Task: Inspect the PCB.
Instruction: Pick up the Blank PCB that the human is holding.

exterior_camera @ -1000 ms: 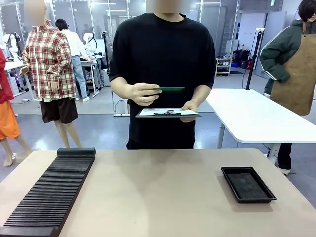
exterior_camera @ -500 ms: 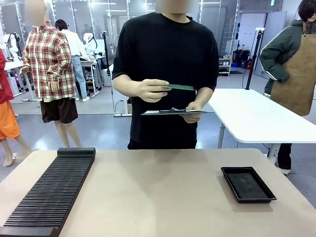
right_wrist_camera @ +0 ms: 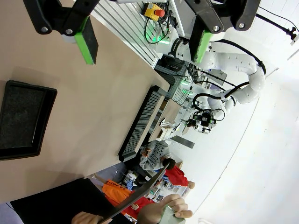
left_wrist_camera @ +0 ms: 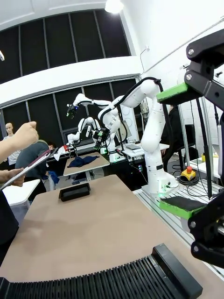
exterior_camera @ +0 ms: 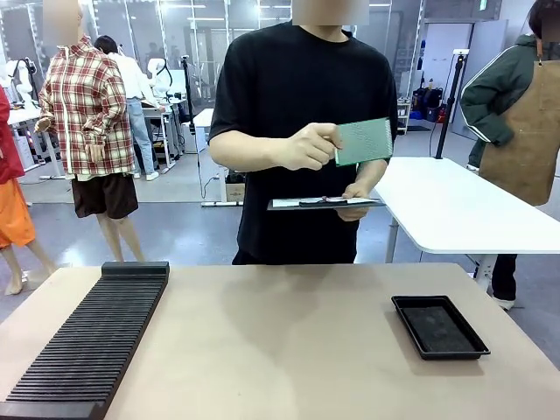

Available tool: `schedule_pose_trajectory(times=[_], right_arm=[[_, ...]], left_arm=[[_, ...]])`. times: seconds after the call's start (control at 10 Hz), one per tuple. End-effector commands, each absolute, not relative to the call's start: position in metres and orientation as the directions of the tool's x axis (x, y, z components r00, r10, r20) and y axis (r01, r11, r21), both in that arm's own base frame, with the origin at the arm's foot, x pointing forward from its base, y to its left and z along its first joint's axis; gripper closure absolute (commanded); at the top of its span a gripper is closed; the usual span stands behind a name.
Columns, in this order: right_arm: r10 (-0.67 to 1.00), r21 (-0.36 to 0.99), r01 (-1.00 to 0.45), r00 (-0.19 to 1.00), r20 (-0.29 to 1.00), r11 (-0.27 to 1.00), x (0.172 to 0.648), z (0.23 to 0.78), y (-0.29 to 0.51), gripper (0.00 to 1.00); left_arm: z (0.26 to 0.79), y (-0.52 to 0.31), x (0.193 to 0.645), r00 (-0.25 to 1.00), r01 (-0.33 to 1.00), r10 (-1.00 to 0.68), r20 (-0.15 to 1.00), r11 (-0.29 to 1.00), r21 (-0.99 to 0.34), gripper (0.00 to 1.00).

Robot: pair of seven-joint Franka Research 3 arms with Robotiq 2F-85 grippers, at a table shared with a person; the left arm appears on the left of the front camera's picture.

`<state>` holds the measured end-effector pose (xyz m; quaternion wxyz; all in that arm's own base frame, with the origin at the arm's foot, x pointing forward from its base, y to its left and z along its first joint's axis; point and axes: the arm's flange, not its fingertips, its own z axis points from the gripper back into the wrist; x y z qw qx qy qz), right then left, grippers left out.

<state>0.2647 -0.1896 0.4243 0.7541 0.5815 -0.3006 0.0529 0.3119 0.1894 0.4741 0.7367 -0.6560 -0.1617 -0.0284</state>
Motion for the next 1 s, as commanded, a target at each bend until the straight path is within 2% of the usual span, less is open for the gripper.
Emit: schedule_pose_trajectory(times=[0.0,0.7,0.9], right_arm=[[-0.268,0.835,-0.448,0.803,0.533,0.319,0.2651,0.4252,-0.1903,0.0],[-0.268,0.835,-0.448,0.803,0.533,0.319,0.2651,0.4252,-0.1903,0.0],[-0.233,0.863,-0.417,0.843,0.484,0.286,0.2662,0.4308,-0.1861,0.0]], left_arm=[[0.4784,0.1899,0.3118,0.949,0.246,0.167,0.269,0.145,-0.958,0.0],[0.4784,0.1899,0.3118,0.949,0.246,0.167,0.269,0.145,-0.958,0.0],[0.4784,0.1899,0.3118,0.949,0.246,0.167,0.269,0.145,-0.958,0.0]])
